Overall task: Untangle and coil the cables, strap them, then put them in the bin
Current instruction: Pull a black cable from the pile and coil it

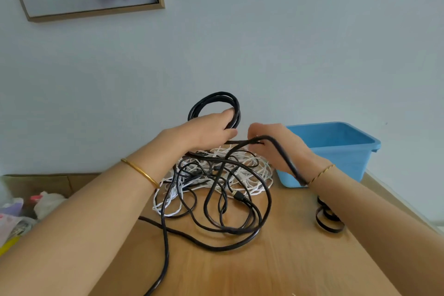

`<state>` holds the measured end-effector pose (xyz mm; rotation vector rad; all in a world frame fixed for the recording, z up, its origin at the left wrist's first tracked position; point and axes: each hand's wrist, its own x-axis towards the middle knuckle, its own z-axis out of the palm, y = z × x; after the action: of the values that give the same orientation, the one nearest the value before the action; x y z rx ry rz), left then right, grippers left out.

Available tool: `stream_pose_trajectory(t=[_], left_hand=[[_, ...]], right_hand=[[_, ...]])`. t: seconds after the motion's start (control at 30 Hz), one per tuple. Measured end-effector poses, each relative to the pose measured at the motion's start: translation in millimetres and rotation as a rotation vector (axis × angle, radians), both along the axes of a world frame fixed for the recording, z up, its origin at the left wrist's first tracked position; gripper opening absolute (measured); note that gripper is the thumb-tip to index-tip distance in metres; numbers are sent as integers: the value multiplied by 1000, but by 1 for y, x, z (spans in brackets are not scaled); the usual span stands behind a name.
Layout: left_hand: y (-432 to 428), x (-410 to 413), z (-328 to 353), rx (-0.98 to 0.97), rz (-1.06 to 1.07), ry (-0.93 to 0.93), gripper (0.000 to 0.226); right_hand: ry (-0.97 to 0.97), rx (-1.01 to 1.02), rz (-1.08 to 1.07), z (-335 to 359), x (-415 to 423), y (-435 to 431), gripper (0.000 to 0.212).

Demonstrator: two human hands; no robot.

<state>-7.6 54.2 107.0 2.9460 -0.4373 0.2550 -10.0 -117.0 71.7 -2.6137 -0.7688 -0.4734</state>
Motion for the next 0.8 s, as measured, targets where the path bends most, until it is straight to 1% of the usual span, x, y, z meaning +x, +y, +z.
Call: stream_pose_trajectory(t=[0.03, 0.07, 0.1, 0.17, 0.2, 0.23, 0.27, 0.33, 0.37, 0.4, 0.43, 0.5, 0.53, 0.57, 0.6, 0.67, 0.73, 0.8], left_hand=[[3, 0, 2, -17, -5, 9, 36], [6, -1, 3, -46, -17, 30, 37], [9, -3, 5, -72, -30, 61, 44], [12, -6, 8, -54, -36, 95, 65], [13, -7, 9, -8, -29, 80, 64], [14, -8, 10, 45, -23, 46, 57], [16, -9, 11, 100, -11, -2, 49], [23, -12, 17, 200, 22, -81, 38], [27, -13, 19, 227, 40, -89, 34], [31, -14, 19, 239, 51, -79, 31], [33, -15, 19, 245, 45, -64, 28], [29, -16, 16, 214, 4, -32, 24], [25, -16, 15, 146, -5, 9, 22], [21, -17, 15, 24, -2, 90, 23], [17, -18, 15, -128, 1, 199, 27], [11, -21, 20, -384, -14, 403, 33], [6, -24, 26, -544, -89, 548, 36], [2, -26, 31, -689, -192, 669, 41]], right_hand=[[-109, -67, -34, -2, 1, 0, 15], [-225, -128, -64, -4, 3, 0, 19], [-352, -166, -69, -6, 5, 0, 20], [-521, -196, -17, -11, 11, 1, 18], [-557, -176, 13, -14, 13, 2, 17], [-504, -161, 35, -14, 15, 2, 15], [-402, -142, 45, -12, 16, 1, 16], [-104, -170, 51, -9, 22, -6, 18], [33, -178, 40, -8, 25, -11, 16], [119, -155, 29, -7, 28, -16, 14], [157, -103, 10, -6, 30, -22, 16], [160, 81, -36, -4, 35, -28, 19], [134, 183, -68, -1, 37, -30, 17], [91, 242, -108, 1, 39, -30, 18], [40, 260, -158, 3, 40, -30, 21], [-54, 210, -251, 3, 46, -29, 30], [-109, 146, -282, 2, 50, -26, 36], [-138, 95, -280, -1, 52, -21, 38]])
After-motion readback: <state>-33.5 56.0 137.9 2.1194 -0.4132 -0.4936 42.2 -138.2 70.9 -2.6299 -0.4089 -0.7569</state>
